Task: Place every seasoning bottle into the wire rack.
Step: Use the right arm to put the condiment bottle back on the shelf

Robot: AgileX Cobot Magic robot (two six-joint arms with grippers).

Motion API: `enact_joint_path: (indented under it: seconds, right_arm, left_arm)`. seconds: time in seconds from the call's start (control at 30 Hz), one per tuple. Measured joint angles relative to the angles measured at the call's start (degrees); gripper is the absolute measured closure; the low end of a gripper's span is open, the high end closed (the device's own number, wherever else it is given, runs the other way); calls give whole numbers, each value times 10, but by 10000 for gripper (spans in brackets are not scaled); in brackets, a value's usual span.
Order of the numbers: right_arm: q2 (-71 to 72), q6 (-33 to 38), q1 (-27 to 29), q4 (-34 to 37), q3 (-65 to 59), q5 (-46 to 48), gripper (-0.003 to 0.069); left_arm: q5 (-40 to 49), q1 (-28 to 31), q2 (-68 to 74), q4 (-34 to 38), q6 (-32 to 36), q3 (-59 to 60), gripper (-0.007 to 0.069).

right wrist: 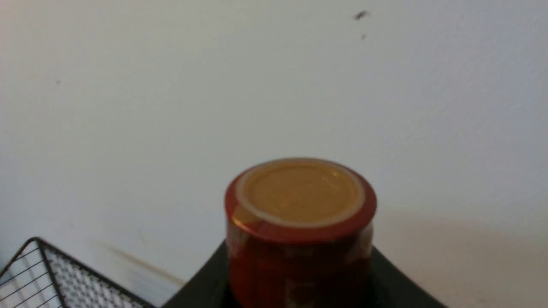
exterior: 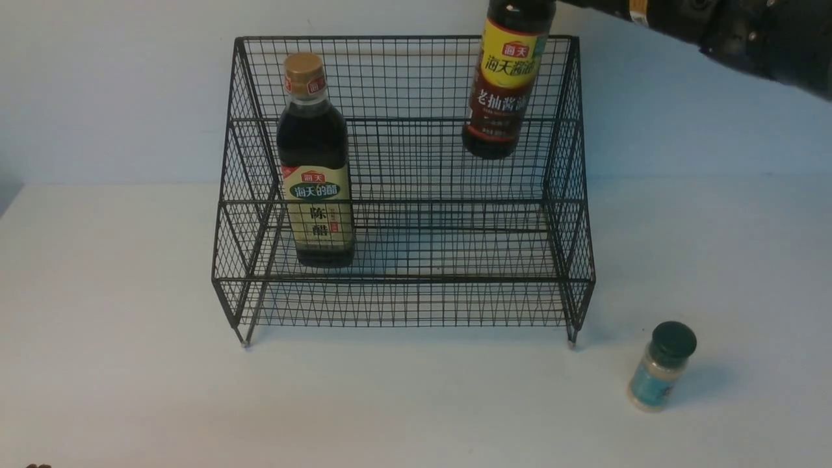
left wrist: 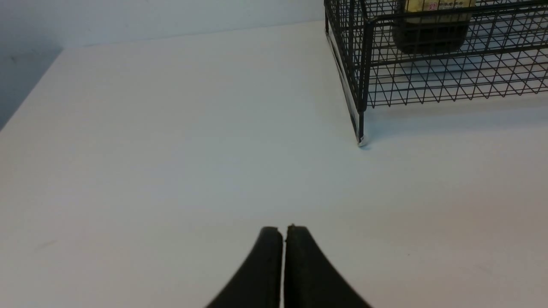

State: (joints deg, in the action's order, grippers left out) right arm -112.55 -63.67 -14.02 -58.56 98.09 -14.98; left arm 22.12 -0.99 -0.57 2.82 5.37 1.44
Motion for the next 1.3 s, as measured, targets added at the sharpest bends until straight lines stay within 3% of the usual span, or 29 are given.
enact_joint_path:
  seconds: [0.07,0.1,0.13,0.3,0.33,0.4,0.47,0.57,0.67,0.8,1.3]
  right_arm:
    - [0,132,-9,138,-18,49,389]
    - [0,165,-11,159,-20,57,389]
    - [0,261,-17,256,-27,96,391]
    - [0,468,-35,445,-29,139,390]
    - [0,537,-41,509,-29,155,390]
    - [0,583,-45,545,-29,166,390]
    - [0,678,-51,638,-29,185,390]
    - [0,738,-55,691,-29,191,390]
    - [0,786,-58,737,-29,191,390]
    - [-4,797,-58,760,-29,191,390]
    - [-28,726,-60,733,-37,175,390]
  left_arm:
    - [0,0,0,0,0,0,629]
    - [0,0,0,0,0,0,629]
    - [0,0,0,0,0,0,629]
    - [0,0,0,0,0,0,629]
    - [0,0,0,0,0,0,629]
    - [0,0,0,0,0,0,629]
    - [0,0,0,0,0,0,629]
    - [0,0,0,0,0,0,629]
    - [0,0,0,0,0,0,629]
    - [0,0,0,0,0,0,629]
    - [0,0,0,0,0,0,629]
